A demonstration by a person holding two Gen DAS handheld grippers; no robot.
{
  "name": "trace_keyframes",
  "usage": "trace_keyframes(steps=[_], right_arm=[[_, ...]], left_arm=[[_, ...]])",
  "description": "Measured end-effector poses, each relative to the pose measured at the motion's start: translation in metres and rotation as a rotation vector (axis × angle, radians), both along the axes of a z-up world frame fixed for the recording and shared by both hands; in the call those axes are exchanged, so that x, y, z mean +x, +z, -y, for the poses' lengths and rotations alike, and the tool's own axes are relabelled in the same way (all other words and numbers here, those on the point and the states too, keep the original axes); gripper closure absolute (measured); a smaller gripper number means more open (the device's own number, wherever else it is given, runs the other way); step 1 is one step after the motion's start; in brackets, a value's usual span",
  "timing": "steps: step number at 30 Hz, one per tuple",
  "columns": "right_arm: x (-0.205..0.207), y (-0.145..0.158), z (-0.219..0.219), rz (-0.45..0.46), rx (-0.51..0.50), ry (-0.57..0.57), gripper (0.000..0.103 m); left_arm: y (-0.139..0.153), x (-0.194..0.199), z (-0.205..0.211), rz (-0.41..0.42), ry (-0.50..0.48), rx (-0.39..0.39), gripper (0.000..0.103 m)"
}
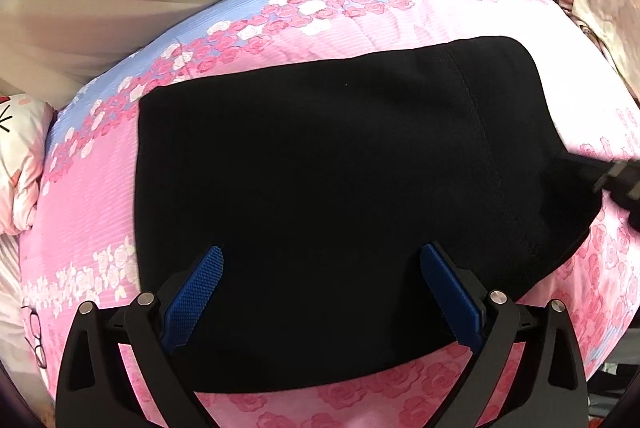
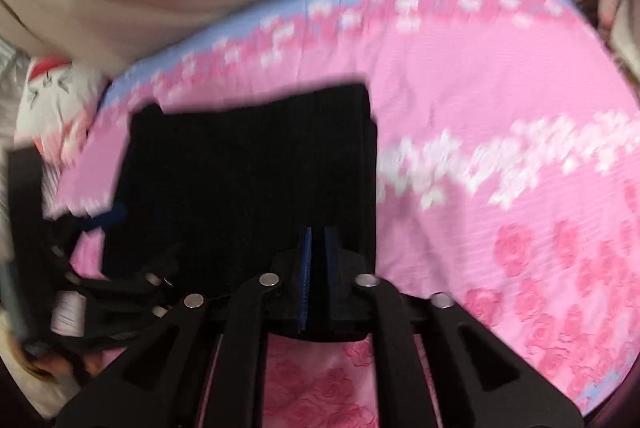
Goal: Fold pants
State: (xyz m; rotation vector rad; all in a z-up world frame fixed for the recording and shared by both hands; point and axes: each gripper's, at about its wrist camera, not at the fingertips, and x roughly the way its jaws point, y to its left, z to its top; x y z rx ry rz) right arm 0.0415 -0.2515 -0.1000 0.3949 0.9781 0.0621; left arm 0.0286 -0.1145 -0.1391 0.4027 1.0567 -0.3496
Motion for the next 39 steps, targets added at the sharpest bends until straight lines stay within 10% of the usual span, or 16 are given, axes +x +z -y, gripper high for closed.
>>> trace_keyframes(steps=[6, 13, 14, 16, 17, 23, 25, 29, 34, 39], right_arm=[[0.013, -0.049, -0.005, -0.086, -0.056, 0.057, 0.098], [0.035, 0.011, -0.027, -0.016, -0.001, 0.122, 0.09], [0.051, 0.023, -0.043, 0.009, 0.002, 0.187, 0.085], [0.087, 0.039, -0.073, 0.037, 0.026, 0.285, 0.034], [0.113, 0.043, -0.094, 0.045, 0.045, 0.341, 0.03], [0.226, 0.008, -0.193, -0.119, 0.087, 0.47, 0.036], [0.245, -0.011, -0.213, -0.197, 0.084, 0.504, 0.061], [0.252, -0.014, -0.245, -0.173, -0.06, 0.61, 0.078], [0.28, -0.042, -0.235, -0.176, -0.284, 0.457, 0.081], [0.226, 0.025, -0.156, 0.021, 0.077, 0.215, 0.081]], left_arm=[[0.001, 0.0, -0.026, 0.004, 0.025, 0.009, 0.005], [0.003, 0.01, -0.062, 0.001, 0.15, 0.012, 0.005], [0.003, 0.012, -0.067, 0.002, 0.168, 0.01, 0.005], [0.001, 0.016, -0.083, -0.011, 0.211, 0.006, 0.005], [-0.002, 0.017, -0.091, -0.023, 0.228, 0.0, 0.005], [-0.014, 0.015, -0.107, -0.06, 0.274, -0.054, 0.005], [-0.016, 0.013, -0.106, -0.046, 0.269, -0.051, 0.005], [-0.019, 0.01, -0.105, -0.028, 0.255, -0.045, 0.005], [-0.027, 0.011, -0.11, -0.057, 0.278, -0.083, 0.005], [-0.016, 0.01, -0.108, -0.045, 0.241, -0.06, 0.005]])
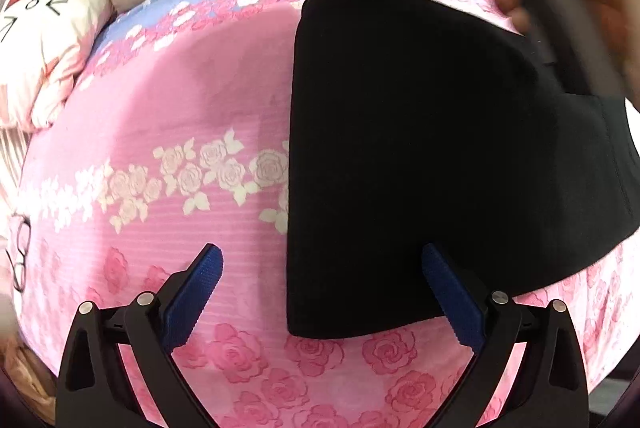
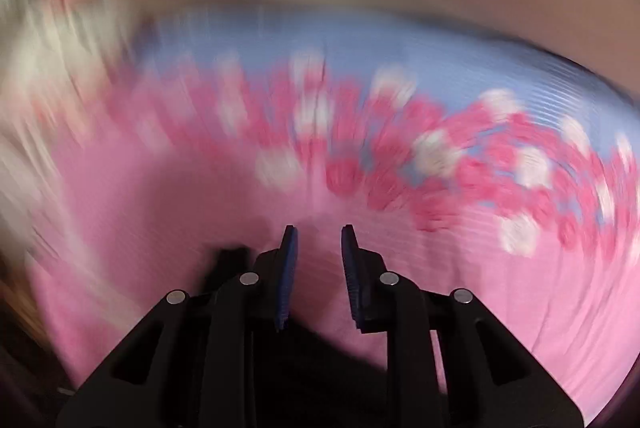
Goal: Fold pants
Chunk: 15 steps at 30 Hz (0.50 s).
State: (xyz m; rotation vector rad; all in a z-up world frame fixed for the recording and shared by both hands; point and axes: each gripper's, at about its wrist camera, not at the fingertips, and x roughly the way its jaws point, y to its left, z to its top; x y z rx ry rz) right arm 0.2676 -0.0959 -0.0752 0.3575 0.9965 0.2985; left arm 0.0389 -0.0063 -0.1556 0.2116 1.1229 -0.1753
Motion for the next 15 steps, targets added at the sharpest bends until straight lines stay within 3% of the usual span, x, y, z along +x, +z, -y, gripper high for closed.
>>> trace_keyframes(steps=[2, 4, 6, 8, 10, 12, 14, 15], right_arm=[[-0.053, 0.03, 0.025, 0.083, -0.065, -0.059, 0.08], [-0.104, 0.037, 0.042, 0.089, -0.15, -0.072, 0.08], [-0.135, 0.029, 0.053, 0.043, -0.197, -0.073, 0.08], [-0.162, 0.013, 0.072, -0.02, -0.179, -0.118, 0.08], [-0.179, -0.007, 0.092, -0.082, -0.201, -0.19, 0.078], [-0.191, -0.012, 0.104, -0.081, -0.176, -0.24, 0.076], [-0.2, -0.015, 0.114, -0.072, -0.146, -0.307, 0.06], [-0.204, -0.02, 0.116, -0.07, -0.15, -0.333, 0.034]], left_arm=[[0.014, 0.003, -0.005, 0.023, 0.014, -0.012, 0.005], [0.03, 0.012, -0.008, 0.047, 0.029, -0.047, 0.005], [0.043, 0.028, -0.004, 0.056, 0.035, -0.068, 0.005], [0.049, 0.05, 0.007, 0.07, 0.017, -0.081, 0.005], [0.046, 0.076, 0.022, 0.08, -0.002, -0.04, 0.005], [0.038, 0.101, 0.036, 0.097, -0.006, 0.01, 0.005], [0.023, 0.128, 0.048, 0.075, -0.008, 0.057, 0.005], [0.017, 0.136, 0.051, 0.06, -0.009, 0.066, 0.005]])
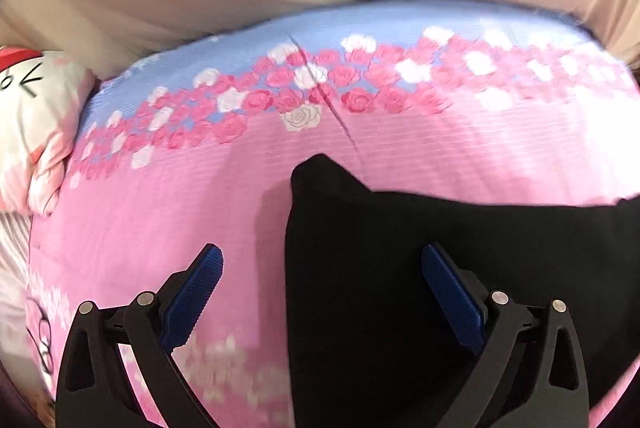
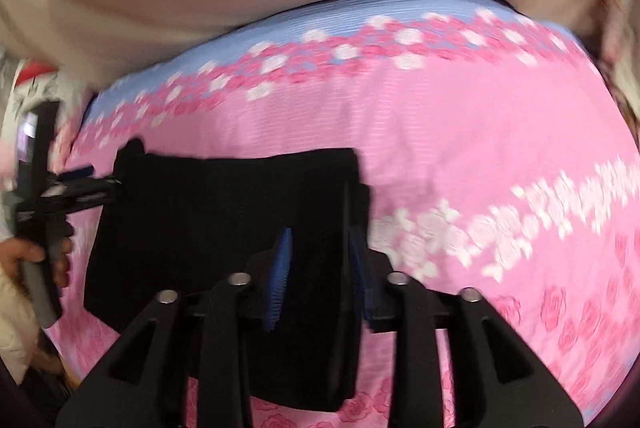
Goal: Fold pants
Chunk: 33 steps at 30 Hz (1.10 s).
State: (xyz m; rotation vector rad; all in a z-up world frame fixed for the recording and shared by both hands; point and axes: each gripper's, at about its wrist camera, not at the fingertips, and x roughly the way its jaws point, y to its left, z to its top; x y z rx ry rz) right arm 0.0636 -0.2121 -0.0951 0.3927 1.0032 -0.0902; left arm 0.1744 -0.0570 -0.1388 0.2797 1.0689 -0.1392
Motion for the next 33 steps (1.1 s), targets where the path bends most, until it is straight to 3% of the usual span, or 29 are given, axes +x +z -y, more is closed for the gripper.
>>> trace_keyframes(steps=[1, 3, 6, 9, 12, 14, 17, 20, 23, 25, 27, 29, 31, 33], right_arm=[[-0.001, -0.005, 0.002, -0.014, -0.003, -0.014, 0.027], [0.0, -0.013, 0.001, -0.031, 0.077, -0.001, 0.028], [-0.008, 0.001, -0.005, 0.053, 0.155, 0.005, 0.028], [0.0, -0.017, -0.015, -0.04, 0.178, 0.055, 0.03], [-0.002, -0.035, -0.012, -0.063, 0.271, 0.015, 0.045], [-0.004, -0.035, -0.016, -0.057, 0.251, 0.033, 0.057], [0.0, -0.027, -0.02, -0.069, 0.217, 0.083, 0.063], [0.0, -0.014, -0.018, -0.032, 0.183, 0.11, 0.064], [-0.003, -0.016, -0.013, -0.031, 0.216, 0.096, 0.063], [-0.003, -0.031, -0.015, -0.094, 0.229, 0.106, 0.063], [-0.004, -0.038, -0.015, -0.102, 0.256, 0.094, 0.063], [-0.003, -0.037, -0.013, -0.107, 0.281, 0.08, 0.074], [-0.004, -0.021, -0.007, -0.078, 0.299, 0.055, 0.091], [-0.01, 0.0, -0.001, -0.038, 0.275, 0.042, 0.094]], left_arm=[[-0.005, 0.008, 0.001, -0.008, 0.008, 0.008, 0.005], [-0.007, 0.019, 0.002, -0.013, 0.02, 0.01, 0.005], [0.007, 0.021, 0.004, 0.001, 0.036, 0.02, 0.005], [0.025, 0.006, -0.009, 0.015, 0.058, -0.067, 0.005], [0.027, -0.017, -0.023, 0.011, 0.06, -0.083, 0.005], [0.02, -0.037, -0.033, 0.006, 0.057, -0.041, 0.005], [0.009, -0.062, -0.046, -0.033, 0.033, -0.055, 0.005], [0.007, -0.084, -0.061, -0.061, 0.026, -0.159, 0.005], [0.001, -0.095, -0.072, -0.142, 0.018, -0.306, 0.005], [-0.001, -0.1, -0.073, -0.14, 0.004, -0.331, 0.005], [-0.015, -0.102, -0.072, -0.188, -0.013, -0.328, 0.005], [-0.032, -0.102, -0.068, -0.276, -0.042, -0.384, 0.005], [-0.034, -0.104, -0.052, -0.235, -0.062, -0.338, 0.006], [-0.028, -0.105, -0.035, -0.225, -0.114, -0.272, 0.022]])
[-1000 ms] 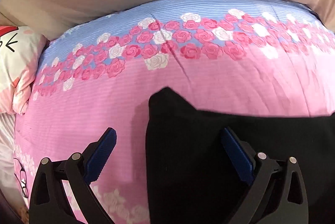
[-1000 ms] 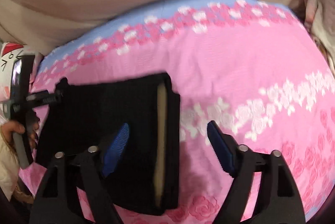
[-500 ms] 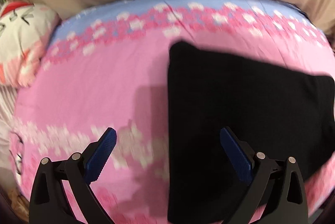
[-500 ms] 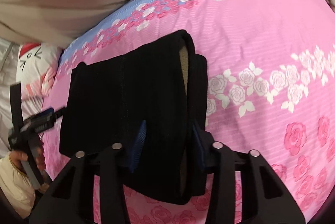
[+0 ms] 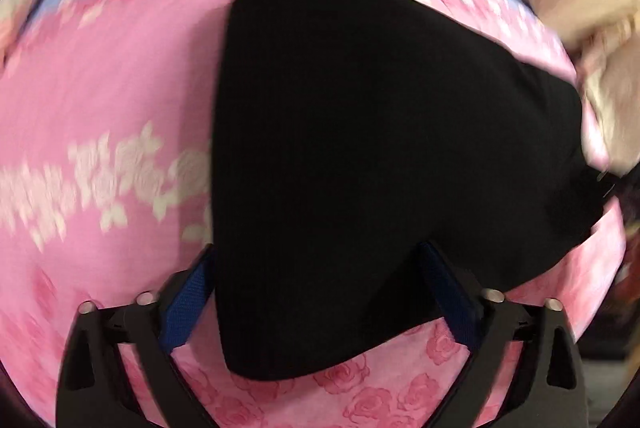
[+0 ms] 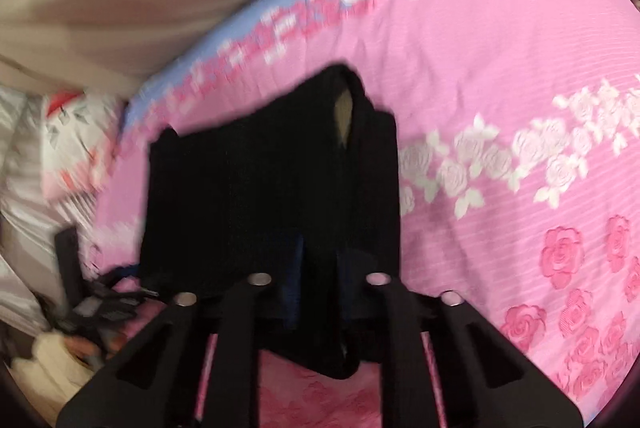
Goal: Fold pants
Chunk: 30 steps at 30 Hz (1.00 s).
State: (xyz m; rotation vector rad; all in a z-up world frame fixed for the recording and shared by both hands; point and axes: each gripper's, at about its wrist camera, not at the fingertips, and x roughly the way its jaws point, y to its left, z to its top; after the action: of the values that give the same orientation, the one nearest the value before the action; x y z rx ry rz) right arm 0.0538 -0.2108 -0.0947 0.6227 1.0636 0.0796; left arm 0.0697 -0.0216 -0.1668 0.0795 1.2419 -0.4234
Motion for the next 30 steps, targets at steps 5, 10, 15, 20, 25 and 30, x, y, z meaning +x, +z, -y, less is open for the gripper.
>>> trace_keyframes(steps=[5, 10, 15, 20, 25, 30], right_arm=[[-0.01, -0.033, 0.011, -0.048, -0.081, -0.001, 0.061], [-0.033, -0.026, 0.026, -0.024, 0.115, -0.007, 0.033], [-0.04, -0.067, 0.002, -0.068, 0.196, 0.004, 0.035], [-0.037, -0.065, -0.003, -0.07, 0.221, -0.045, 0.074], [-0.049, -0.03, -0.001, -0.059, 0.256, -0.015, 0.078], [-0.085, -0.051, 0.016, -0.163, 0.231, -0.034, 0.076]], left_arm=[[0.0, -0.015, 0.013, 0.07, -0.045, 0.095, 0.015], [0.014, -0.007, -0.019, 0.005, 0.123, -0.09, 0.011], [-0.004, -0.003, -0.025, -0.069, 0.137, -0.238, 0.005], [-0.004, -0.017, 0.019, 0.032, 0.025, -0.015, 0.022], [0.018, -0.022, 0.01, -0.03, 0.037, -0.042, 0.07], [0.017, -0.065, 0.003, -0.118, -0.036, -0.091, 0.073]])
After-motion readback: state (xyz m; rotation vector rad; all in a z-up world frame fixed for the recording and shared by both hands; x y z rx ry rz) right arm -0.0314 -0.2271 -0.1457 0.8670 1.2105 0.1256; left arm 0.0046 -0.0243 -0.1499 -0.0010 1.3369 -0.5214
